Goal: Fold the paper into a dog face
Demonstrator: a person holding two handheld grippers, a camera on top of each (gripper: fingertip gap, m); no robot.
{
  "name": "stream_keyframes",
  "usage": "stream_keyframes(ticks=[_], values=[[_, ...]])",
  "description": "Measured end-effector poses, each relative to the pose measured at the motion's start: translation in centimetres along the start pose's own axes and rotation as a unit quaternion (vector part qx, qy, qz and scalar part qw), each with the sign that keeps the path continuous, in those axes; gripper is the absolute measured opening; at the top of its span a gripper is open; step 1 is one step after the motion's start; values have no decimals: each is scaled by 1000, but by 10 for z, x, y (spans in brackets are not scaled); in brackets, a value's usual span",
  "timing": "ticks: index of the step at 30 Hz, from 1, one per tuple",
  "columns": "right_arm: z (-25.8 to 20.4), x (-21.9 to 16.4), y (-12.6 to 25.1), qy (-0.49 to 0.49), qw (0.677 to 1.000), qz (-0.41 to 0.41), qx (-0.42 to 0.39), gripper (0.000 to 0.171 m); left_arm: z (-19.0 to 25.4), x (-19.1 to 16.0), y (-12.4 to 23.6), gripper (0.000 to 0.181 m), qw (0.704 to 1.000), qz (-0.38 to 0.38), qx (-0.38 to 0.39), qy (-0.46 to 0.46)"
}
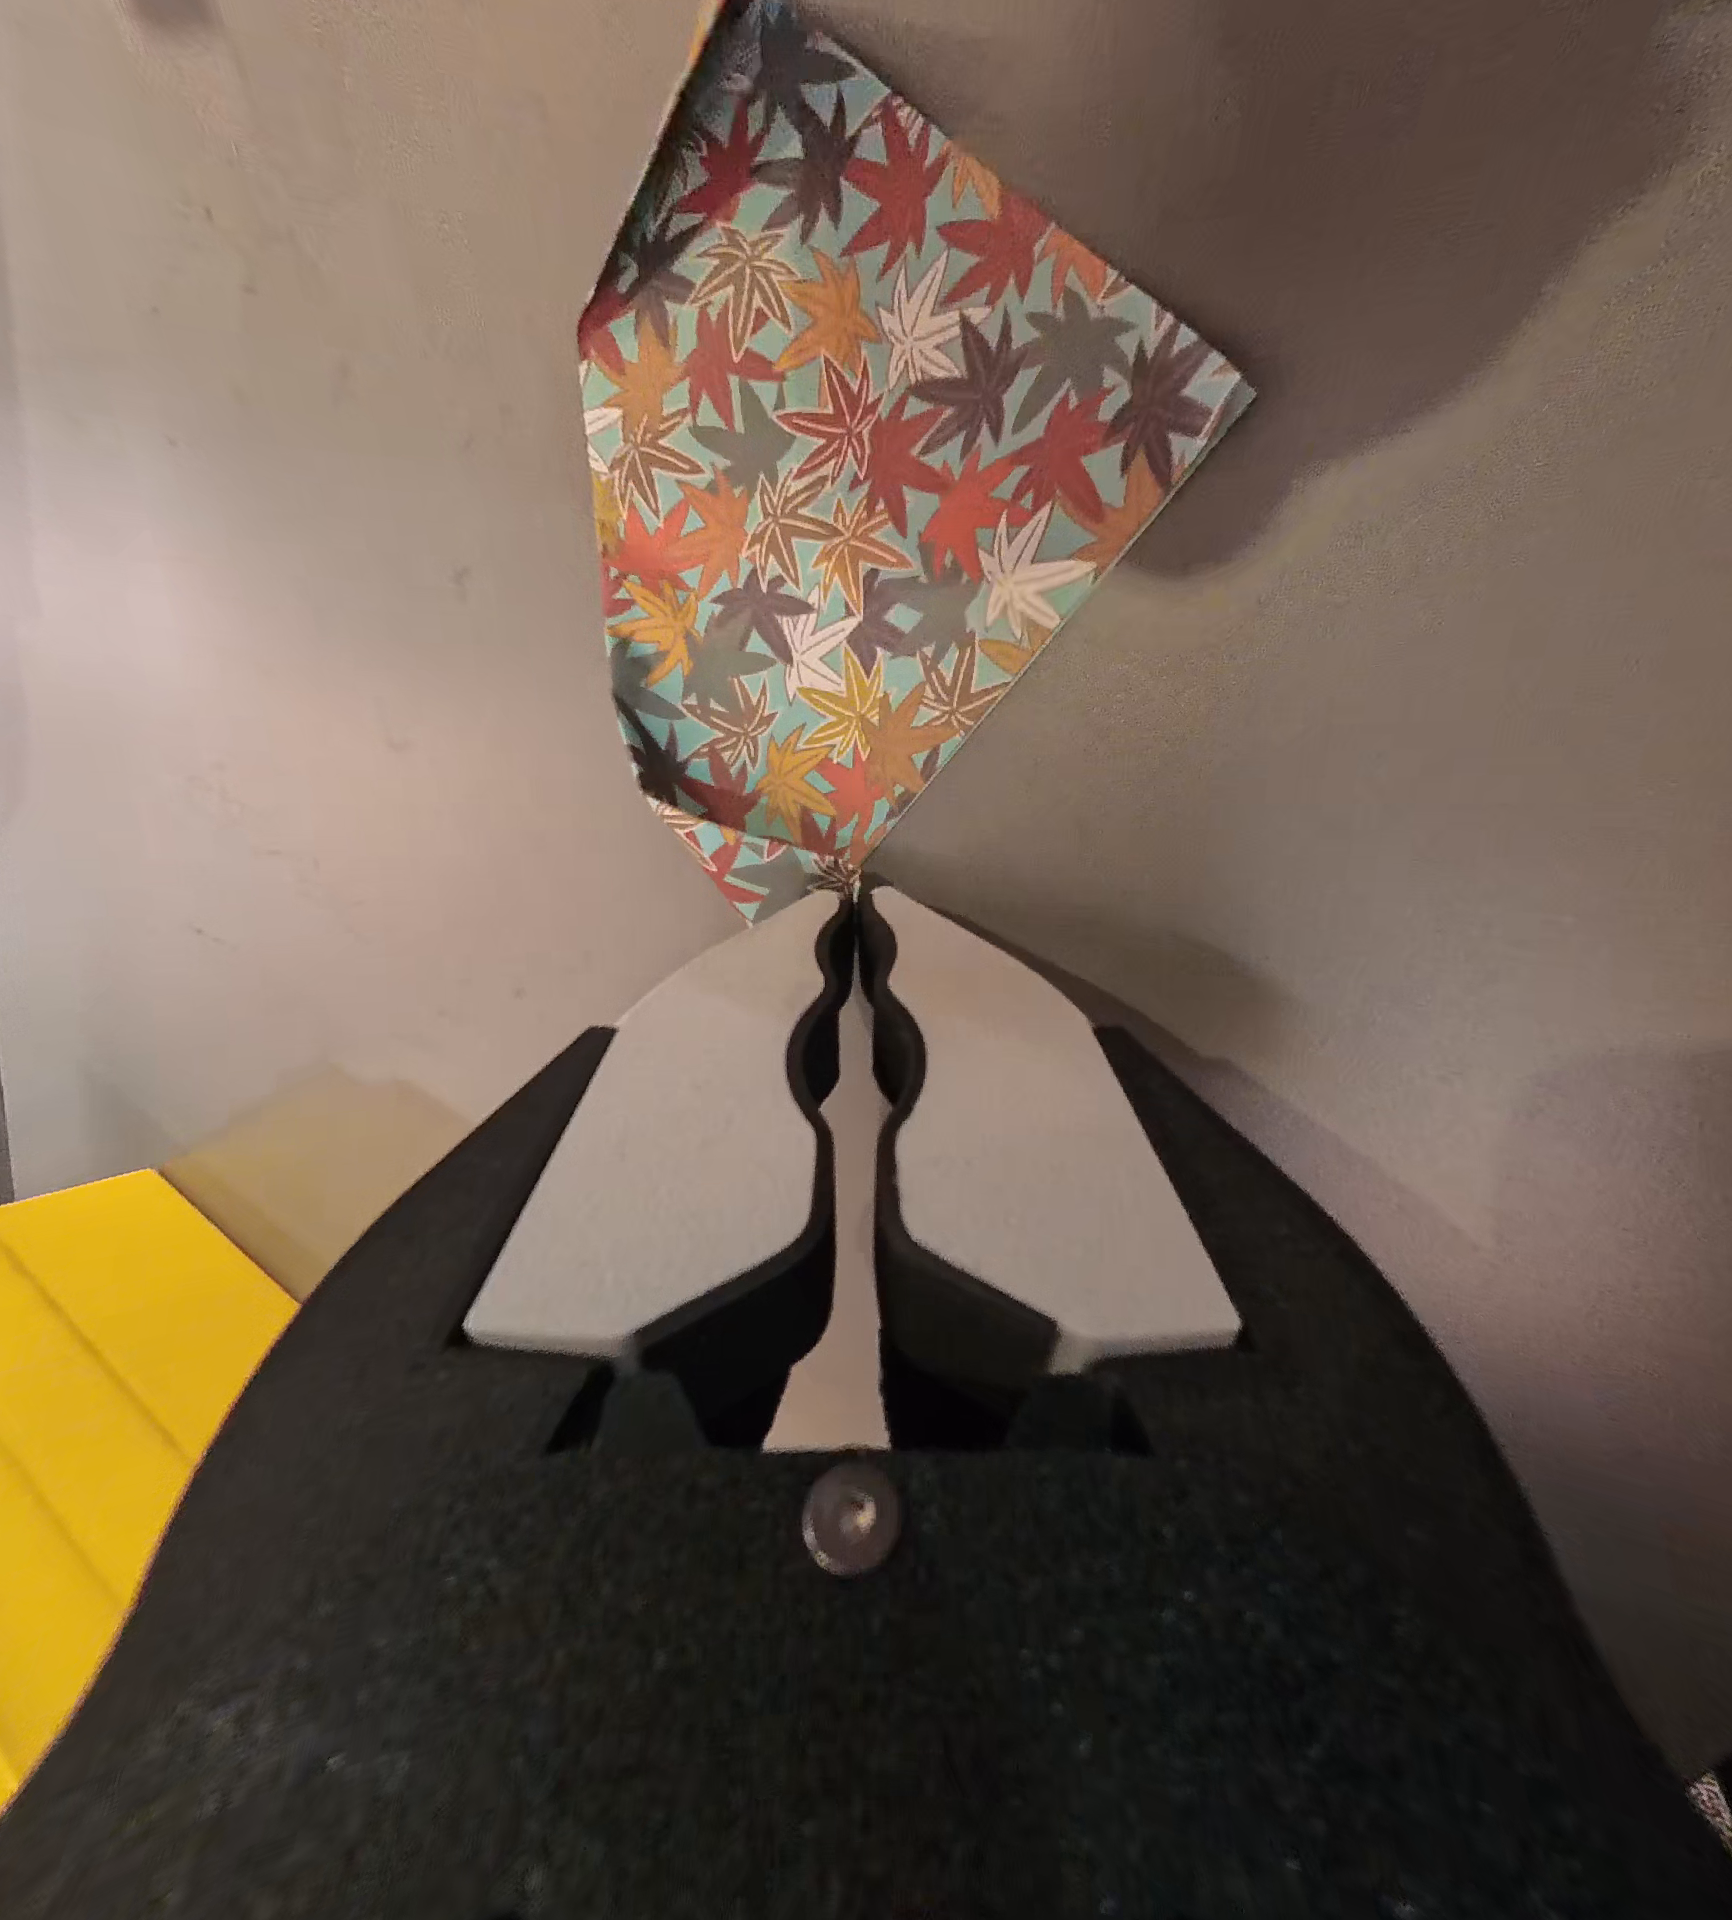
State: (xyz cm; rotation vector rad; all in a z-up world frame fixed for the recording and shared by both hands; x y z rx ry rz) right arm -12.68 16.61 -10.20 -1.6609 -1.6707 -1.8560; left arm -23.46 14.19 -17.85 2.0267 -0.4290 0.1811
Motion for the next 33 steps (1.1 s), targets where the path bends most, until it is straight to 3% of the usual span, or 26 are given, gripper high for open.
stream_keyframes(ticks=[4,8,13,28,33], values=[[7,-1,-15,45,999,-16,-5,0,1,2,0,0,1000,1,1,-1],[-1,-23,-53,110,988,-112,5,0,1,2,0,0,1000,-2,1,0],[2,-40,-73,108,980,-167,-2,0,4,5,1,0,1000,3,-4,-2],[7,-37,-76,90,984,-150,-40,0,9,12,3,0,1000,11,-12,-10],[0,-30,-72,84,988,-126,-12,0,10,12,1,0,1000,7,-13,-12]])
Point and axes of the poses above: each gripper's, where its closed fingertips meet, y back along the fingers, x out of its top, z = x × y across the jaws, the point moved 2 cm from there along y, back along the fingers
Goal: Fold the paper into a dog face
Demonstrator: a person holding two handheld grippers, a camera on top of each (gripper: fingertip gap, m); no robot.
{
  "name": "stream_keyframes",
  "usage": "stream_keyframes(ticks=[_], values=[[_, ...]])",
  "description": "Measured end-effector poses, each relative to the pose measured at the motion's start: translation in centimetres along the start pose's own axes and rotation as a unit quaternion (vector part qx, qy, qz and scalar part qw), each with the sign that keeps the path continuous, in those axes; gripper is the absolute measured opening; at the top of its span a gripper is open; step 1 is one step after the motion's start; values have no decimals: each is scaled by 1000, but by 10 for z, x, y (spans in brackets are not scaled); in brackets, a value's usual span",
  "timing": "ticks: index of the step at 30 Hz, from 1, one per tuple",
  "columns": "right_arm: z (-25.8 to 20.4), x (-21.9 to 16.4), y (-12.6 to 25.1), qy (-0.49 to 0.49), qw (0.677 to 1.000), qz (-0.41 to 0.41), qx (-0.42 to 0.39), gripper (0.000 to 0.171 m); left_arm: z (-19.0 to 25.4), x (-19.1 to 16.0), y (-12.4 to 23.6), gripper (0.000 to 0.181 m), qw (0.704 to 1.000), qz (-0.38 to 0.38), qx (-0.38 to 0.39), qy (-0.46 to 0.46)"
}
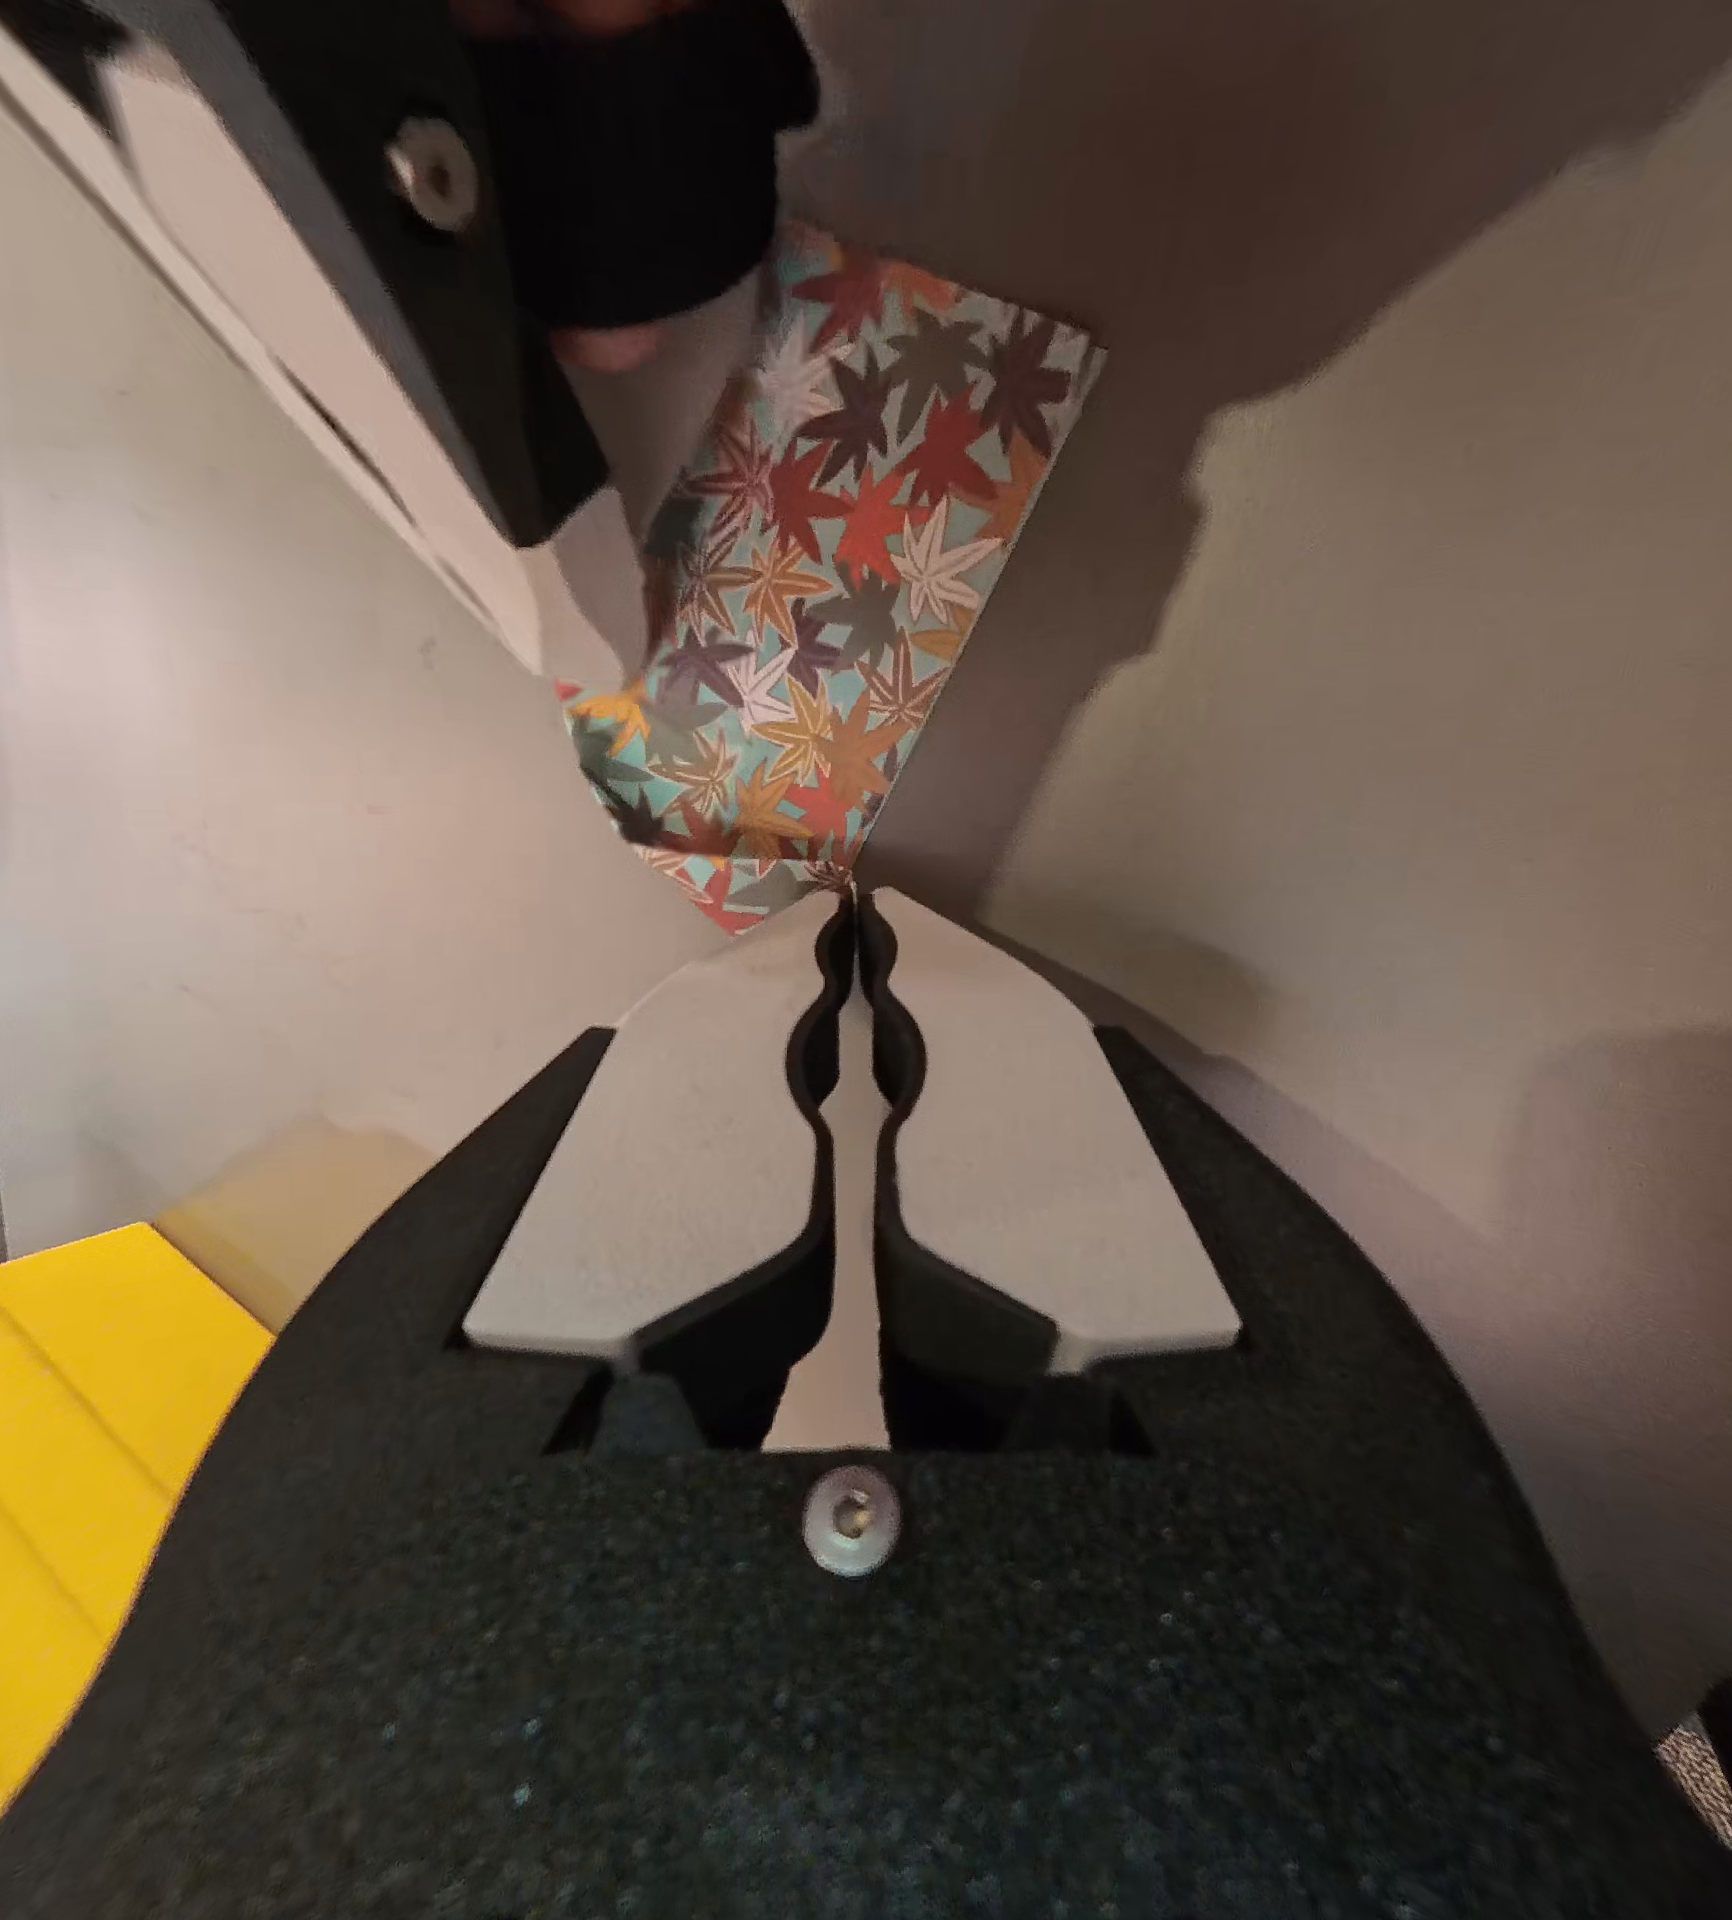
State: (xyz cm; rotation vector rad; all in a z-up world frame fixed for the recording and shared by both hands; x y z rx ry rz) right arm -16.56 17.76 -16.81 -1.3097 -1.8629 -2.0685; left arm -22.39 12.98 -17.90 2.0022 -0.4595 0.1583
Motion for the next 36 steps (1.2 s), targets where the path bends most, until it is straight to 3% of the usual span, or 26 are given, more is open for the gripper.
stream_keyframes(ticks=[4,11,19,36], values=[[-17,25,14,56,994,82,39,0,0,0,0,0,1000,-1,0,0],[-23,17,-5,75,994,44,69,0,0,2,-1,0,1000,-2,0,-2],[-27,-1,3,84,994,22,67,0,1,2,-1,0,1000,-2,-2,-3],[-13,1,-17,69,996,48,-11,0,0,10,-5,0,999,-14,3,-29]])
Point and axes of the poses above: each gripper's, where its closed fingertips meet, y back along the fingers, x out of its top, z = x × y across the jaws, the point moved 2 cm from there along y, back along the fingers
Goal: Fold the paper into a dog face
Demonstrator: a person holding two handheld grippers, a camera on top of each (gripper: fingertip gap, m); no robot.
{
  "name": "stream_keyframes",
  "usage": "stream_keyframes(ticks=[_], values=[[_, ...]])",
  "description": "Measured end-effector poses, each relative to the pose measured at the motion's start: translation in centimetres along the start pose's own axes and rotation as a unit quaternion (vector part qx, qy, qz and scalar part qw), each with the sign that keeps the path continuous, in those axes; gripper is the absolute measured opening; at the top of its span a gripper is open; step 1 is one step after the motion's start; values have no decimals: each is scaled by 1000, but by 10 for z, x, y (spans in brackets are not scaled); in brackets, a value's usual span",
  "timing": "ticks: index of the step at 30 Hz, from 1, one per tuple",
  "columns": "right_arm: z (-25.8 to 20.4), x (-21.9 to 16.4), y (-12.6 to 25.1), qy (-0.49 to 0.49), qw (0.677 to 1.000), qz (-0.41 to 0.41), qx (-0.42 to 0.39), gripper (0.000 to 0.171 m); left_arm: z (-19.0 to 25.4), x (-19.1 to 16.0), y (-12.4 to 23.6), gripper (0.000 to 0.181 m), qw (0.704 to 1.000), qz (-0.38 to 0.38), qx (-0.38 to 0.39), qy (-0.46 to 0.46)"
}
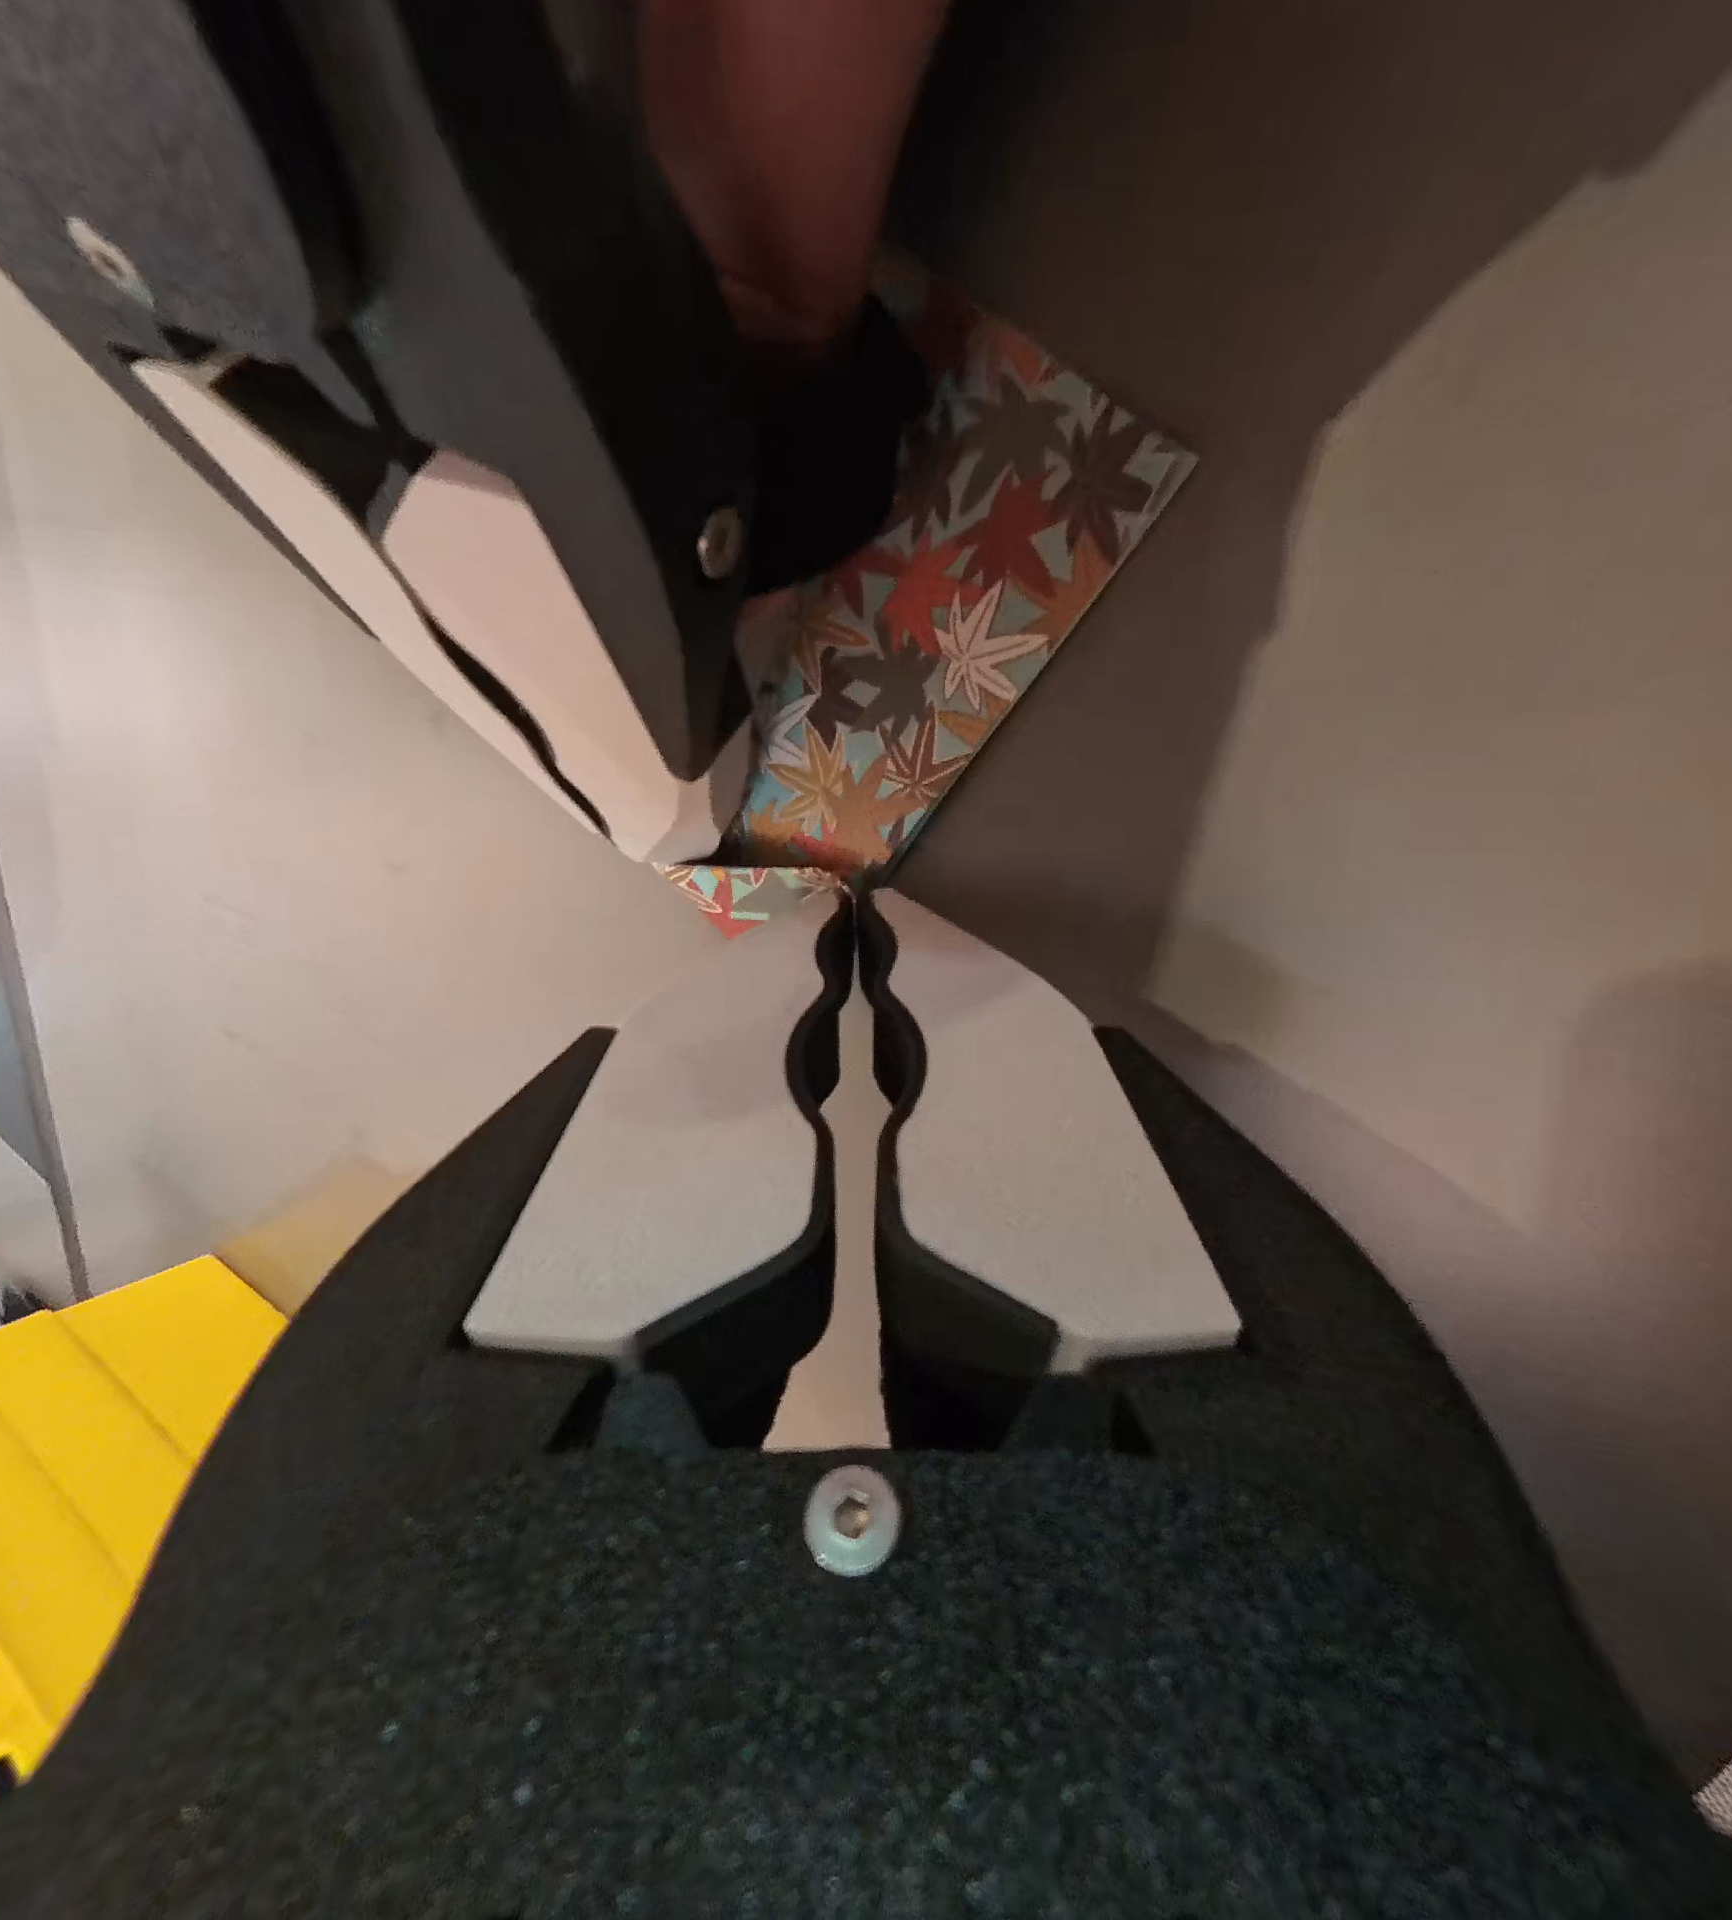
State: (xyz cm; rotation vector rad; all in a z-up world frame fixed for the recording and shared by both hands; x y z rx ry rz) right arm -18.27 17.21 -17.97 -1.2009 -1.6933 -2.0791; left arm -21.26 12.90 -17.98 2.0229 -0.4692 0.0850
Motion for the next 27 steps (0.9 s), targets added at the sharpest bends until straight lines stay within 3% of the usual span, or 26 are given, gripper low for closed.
stream_keyframes(ticks=[12,27], values=[[-3,-14,14,28,998,-50,27,0,0,1,0,0,1000,0,-3,-1],[-2,-11,13,-2,999,-39,29,0,5,8,1,0,1000,-1,-9,-15]])
Point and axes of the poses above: each gripper's, where its closed fingertips meet, y back along the fingers, x out of its top, z = x × y across the jaws, the point moved 2 cm from there along y, back along the fingers
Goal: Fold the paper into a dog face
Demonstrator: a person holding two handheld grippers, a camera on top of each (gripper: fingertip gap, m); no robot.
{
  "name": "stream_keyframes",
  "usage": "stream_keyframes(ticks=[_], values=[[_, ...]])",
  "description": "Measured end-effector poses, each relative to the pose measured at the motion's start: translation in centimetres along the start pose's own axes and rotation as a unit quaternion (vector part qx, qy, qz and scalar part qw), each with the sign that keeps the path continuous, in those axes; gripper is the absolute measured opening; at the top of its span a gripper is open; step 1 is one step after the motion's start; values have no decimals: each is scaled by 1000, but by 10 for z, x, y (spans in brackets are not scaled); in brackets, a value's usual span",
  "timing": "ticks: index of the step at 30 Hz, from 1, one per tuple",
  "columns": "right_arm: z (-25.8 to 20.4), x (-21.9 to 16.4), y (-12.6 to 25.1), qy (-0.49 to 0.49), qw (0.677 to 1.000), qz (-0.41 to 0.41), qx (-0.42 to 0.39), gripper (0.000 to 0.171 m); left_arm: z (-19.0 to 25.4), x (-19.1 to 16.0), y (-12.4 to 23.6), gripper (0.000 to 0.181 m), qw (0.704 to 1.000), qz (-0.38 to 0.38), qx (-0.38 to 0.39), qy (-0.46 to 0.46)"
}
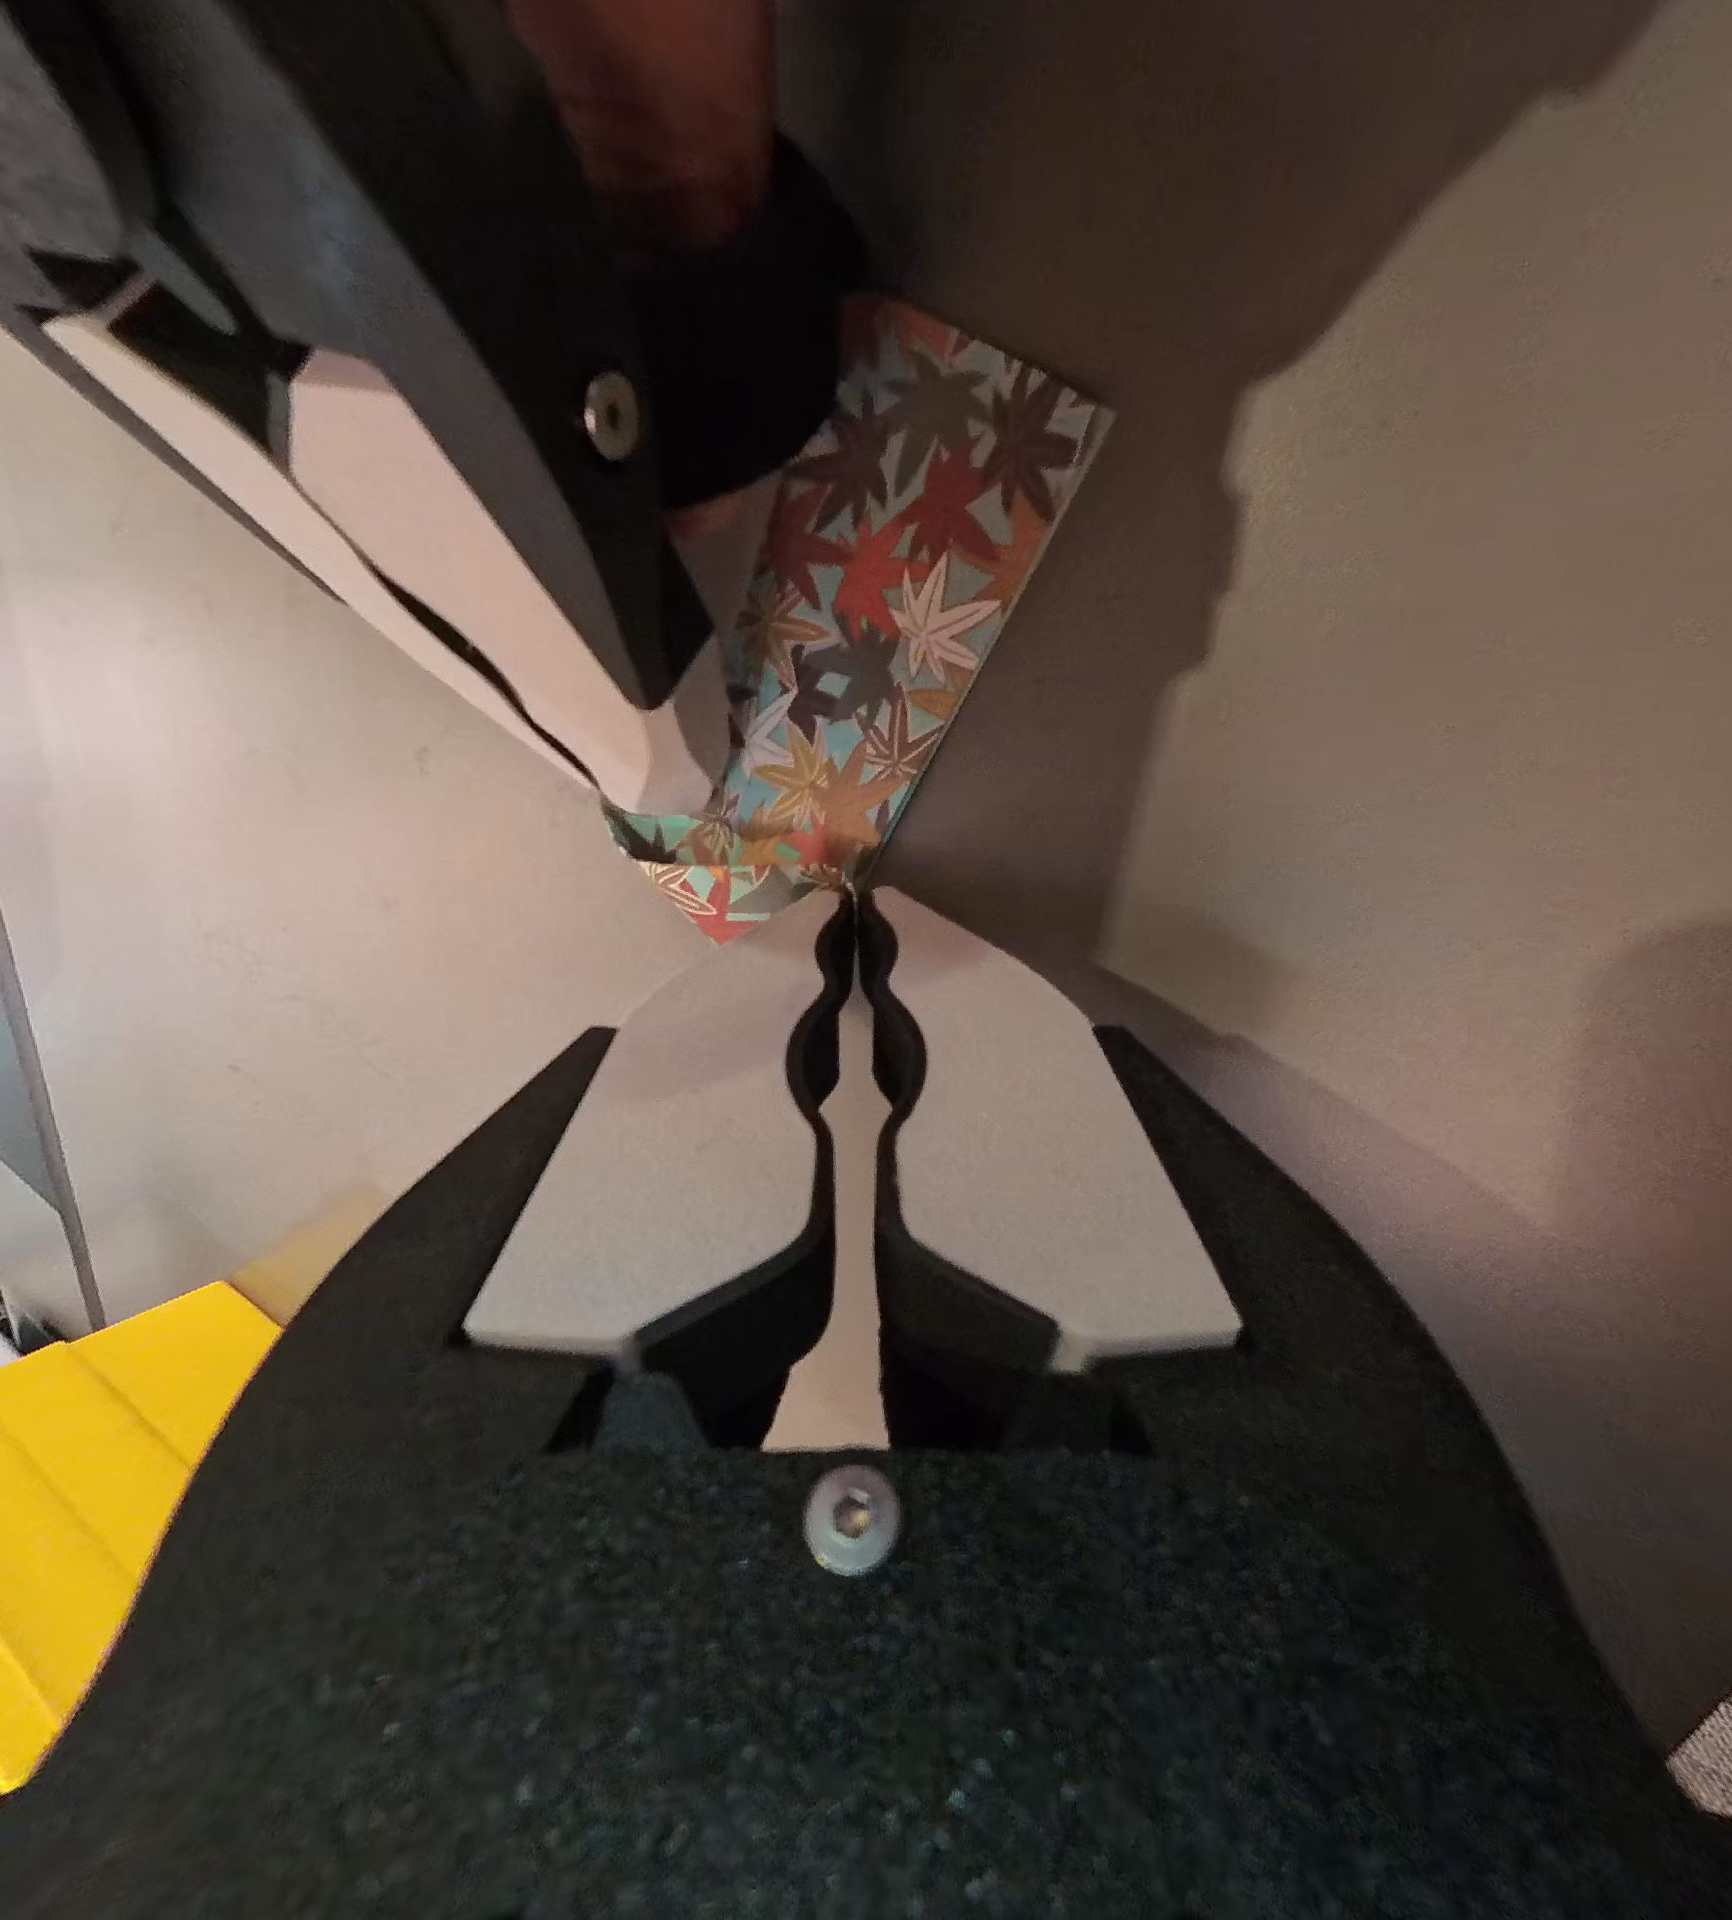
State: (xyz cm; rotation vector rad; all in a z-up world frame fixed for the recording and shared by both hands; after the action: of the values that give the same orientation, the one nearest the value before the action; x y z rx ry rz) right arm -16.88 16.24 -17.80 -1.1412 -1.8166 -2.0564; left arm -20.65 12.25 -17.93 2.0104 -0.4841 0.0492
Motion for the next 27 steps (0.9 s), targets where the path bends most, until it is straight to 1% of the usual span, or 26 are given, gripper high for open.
stream_keyframes(ticks=[6,9,13,21,25,27], values=[[-7,23,19,-16,998,56,31,0,0,1,0,0,1000,0,-2,1],[-13,30,17,-14,997,70,39,0,0,1,0,0,1000,-1,-1,1],[-12,17,3,-12,999,30,25,0,0,2,0,0,1000,-1,-2,1],[-8,3,2,-13,1000,7,0,0,1,5,0,0,1000,-3,-2,-3],[-5,8,19,-16,999,23,-16,0,1,5,0,0,1000,-5,1,-5],[-8,1,24,-25,1000,11,-3,0,1,6,0,0,1000,-5,0,-5]])
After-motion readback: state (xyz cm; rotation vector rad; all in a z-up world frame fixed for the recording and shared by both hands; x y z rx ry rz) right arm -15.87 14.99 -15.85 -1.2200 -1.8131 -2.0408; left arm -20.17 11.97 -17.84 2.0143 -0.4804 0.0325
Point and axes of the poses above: each gripper's, where its closed fingertips meet, y back along the fingers, x out of its top, z = x × y across the jaws, the point moved 2 cm from there along y, back along the fingers
